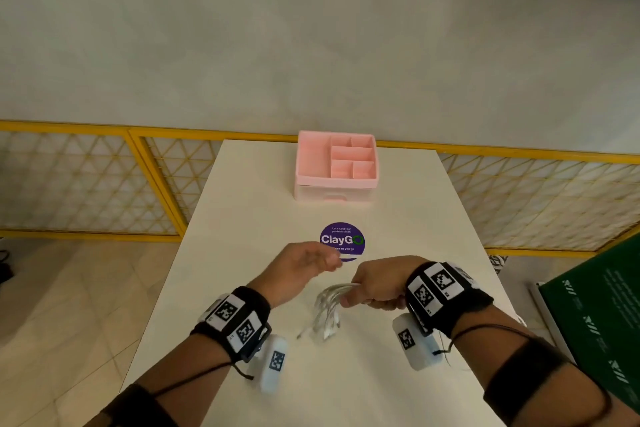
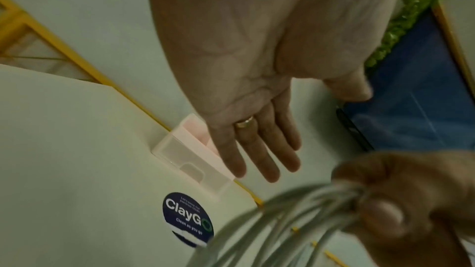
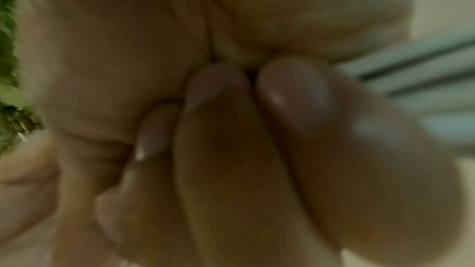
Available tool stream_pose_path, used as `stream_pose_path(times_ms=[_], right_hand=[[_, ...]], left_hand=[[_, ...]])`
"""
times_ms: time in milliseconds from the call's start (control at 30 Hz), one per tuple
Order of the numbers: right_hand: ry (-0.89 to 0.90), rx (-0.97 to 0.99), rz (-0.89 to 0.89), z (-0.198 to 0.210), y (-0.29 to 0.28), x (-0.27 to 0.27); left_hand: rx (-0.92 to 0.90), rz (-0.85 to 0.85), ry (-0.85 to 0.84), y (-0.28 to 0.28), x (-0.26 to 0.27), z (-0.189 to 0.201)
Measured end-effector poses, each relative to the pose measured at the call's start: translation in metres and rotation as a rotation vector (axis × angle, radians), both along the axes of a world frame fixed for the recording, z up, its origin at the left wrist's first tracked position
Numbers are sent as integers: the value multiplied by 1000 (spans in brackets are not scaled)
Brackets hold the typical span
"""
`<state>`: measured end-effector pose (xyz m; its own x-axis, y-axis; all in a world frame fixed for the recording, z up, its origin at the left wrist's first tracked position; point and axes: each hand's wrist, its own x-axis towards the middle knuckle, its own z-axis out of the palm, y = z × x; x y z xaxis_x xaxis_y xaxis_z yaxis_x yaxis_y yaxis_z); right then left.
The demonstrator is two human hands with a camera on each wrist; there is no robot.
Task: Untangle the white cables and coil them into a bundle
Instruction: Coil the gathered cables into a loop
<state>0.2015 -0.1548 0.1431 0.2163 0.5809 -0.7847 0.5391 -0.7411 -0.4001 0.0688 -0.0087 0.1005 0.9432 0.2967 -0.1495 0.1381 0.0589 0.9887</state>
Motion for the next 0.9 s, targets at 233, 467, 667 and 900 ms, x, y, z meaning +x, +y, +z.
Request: stream_pose_path(times_ms=[233,467,667,900], right_hand=[[207,210,-6,39,1,24],[220,524,-122,47,-4,54],[43,808,-305,17,-5,48],[-323,930,-355,-51,-8,10]], left_hand=[[20,-331,129,-28,-1,-8],[-254,-235,60,-54,4,13],[-557,-27,56,-55,9,25],[-572,86,39,-36,13,39]])
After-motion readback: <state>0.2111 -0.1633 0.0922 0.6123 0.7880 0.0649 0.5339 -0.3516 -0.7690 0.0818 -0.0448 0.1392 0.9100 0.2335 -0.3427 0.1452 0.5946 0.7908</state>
